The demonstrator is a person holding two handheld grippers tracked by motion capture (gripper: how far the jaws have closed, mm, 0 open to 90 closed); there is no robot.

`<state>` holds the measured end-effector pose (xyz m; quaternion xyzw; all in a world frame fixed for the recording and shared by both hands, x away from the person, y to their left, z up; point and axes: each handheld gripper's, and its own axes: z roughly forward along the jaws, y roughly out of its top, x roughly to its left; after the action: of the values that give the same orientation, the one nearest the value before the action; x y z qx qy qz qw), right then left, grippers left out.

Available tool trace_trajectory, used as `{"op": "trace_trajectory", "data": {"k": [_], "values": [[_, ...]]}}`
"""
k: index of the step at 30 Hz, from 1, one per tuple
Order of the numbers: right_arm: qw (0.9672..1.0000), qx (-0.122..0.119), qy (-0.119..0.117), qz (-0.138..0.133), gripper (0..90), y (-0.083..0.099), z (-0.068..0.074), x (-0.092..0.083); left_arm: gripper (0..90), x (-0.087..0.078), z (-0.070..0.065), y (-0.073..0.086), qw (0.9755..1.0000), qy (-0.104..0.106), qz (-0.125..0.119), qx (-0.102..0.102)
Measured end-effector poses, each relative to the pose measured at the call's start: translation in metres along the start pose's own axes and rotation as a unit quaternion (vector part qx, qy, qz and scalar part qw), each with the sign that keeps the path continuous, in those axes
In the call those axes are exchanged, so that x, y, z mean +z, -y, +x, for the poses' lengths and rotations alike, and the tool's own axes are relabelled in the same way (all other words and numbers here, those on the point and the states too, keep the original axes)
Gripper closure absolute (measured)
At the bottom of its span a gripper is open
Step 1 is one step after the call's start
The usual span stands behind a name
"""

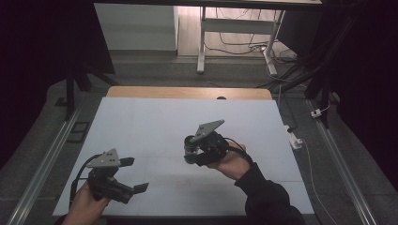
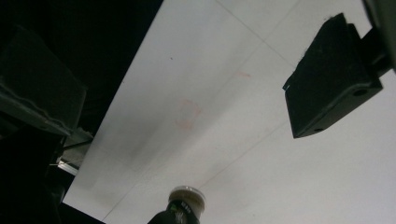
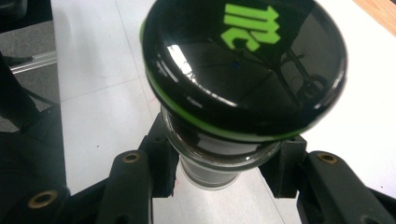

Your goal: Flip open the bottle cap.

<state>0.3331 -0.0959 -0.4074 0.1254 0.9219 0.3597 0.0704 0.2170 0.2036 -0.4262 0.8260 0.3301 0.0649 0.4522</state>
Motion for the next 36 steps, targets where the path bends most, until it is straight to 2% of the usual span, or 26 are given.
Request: {"op": "trace_trajectory", "data": {"k": [4,11,17,22,33,36], "values": [[1.0000,0.000,0.000,0.001,53.1,-0.001,0.000,0.000,0.0,0.008,0.000,-0.010,0.9999,-0.007,0.004,0.013],[1.0000,-0.002,-0.001,0.001,53.1,-0.002,0.001,0.001,0.0,0.024,0.002,-0.026,0.9997,-0.002,0.005,0.025],[1.0000,-0.005,0.000,0.001,53.1,-0.003,0.001,0.001,0.0,0.035,0.001,-0.040,0.9993,0.006,0.006,0.037],[1.0000,-0.004,0.002,0.001,53.1,-0.003,0.001,0.001,0.0,0.044,0.002,-0.052,0.9984,0.028,-0.002,0.049],[1.0000,-0.009,0.001,0.003,53.1,-0.004,0.002,0.001,0.0,0.064,0.003,-0.071,0.9970,0.035,0.001,0.069],[1.0000,-0.008,0.001,0.003,53.1,-0.004,0.002,0.002,3.1,0.068,0.003,-0.074,0.9965,0.037,0.002,0.075]]}}
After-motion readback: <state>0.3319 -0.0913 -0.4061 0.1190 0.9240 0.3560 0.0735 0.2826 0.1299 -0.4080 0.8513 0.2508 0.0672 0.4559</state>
